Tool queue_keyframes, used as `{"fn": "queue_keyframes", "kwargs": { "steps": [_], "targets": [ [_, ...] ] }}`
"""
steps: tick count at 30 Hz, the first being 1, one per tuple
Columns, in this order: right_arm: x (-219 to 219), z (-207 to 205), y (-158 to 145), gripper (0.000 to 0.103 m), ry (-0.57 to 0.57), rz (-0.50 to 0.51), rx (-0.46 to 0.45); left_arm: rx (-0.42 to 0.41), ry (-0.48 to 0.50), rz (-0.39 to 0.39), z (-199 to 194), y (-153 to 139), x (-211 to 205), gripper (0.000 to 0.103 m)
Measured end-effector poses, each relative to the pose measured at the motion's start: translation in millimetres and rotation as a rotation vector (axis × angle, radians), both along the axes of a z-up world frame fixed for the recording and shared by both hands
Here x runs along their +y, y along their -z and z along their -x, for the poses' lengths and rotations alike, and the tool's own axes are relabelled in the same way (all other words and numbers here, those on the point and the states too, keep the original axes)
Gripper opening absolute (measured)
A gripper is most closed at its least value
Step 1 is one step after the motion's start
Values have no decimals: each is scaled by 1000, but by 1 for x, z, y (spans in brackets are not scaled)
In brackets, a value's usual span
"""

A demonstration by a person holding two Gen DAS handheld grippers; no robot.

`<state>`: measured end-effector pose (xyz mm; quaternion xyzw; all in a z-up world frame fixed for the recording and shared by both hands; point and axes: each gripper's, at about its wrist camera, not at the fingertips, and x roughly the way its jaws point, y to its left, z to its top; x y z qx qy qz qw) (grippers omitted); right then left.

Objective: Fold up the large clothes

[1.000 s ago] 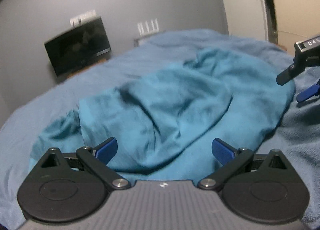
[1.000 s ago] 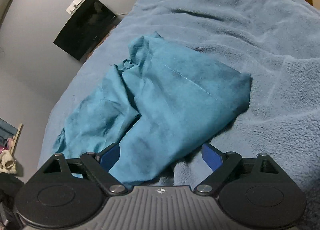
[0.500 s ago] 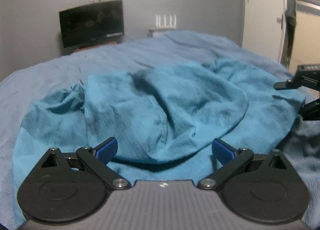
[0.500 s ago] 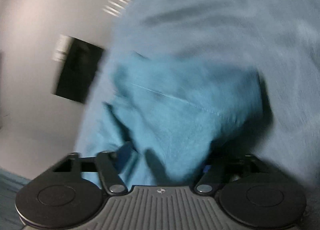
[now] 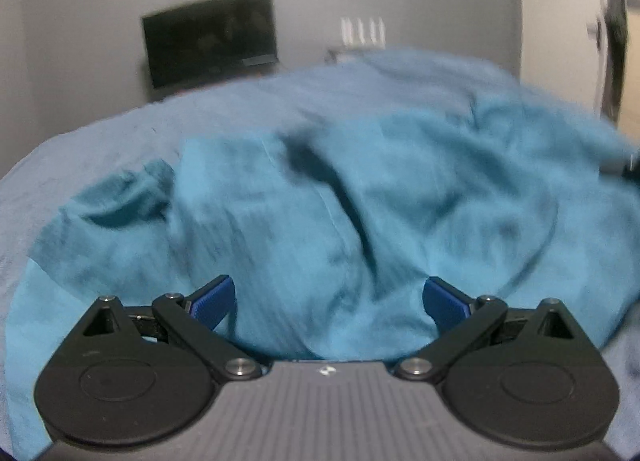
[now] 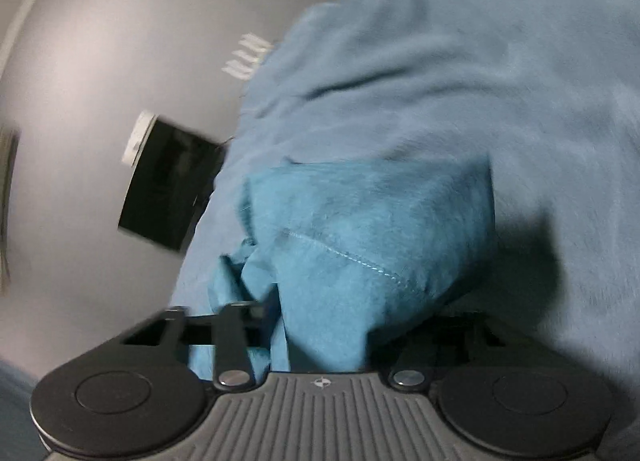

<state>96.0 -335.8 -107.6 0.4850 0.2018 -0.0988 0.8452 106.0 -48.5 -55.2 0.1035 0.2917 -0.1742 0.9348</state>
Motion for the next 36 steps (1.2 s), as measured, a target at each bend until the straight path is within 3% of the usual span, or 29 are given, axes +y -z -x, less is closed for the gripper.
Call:
{"fn": "queue_keyframes", "kwargs": {
  "steps": [2,8,12,19,22,24,28,30,33,36],
  "targets": [
    [11,0,-16,17,-52,107,-32,12,9,-56,0,9,-8,101],
    [57,9,-73,13,-218,430,-164,108,-1,-59,-10,29,-4,101],
    [109,12,-111,12,-349,637,-279,117,-3,-76,-11,33,-5,101],
    [209,22,-144,12,-617,922,-428,123,-10,-74,-9,34,-8,101],
    [241,37,-150,11,-721,979,-464,137,-12,-49,-10,30,-1,101],
    [250,39,-155,10,-744,998,-480,172,-29,-4,-10,19,18,100],
    [257,40,-167,9,-761,1006,-472,138,-189,139,-4,-30,84,100],
    [251,35,-163,9,-774,1007,-454,134,-201,177,-3,-58,122,100],
    [264,28,-159,9,-812,1052,-448,56,-303,204,10,-92,181,100],
    [289,23,-158,9,-863,1112,-449,3,-399,296,25,-104,231,100]
  ]
}}
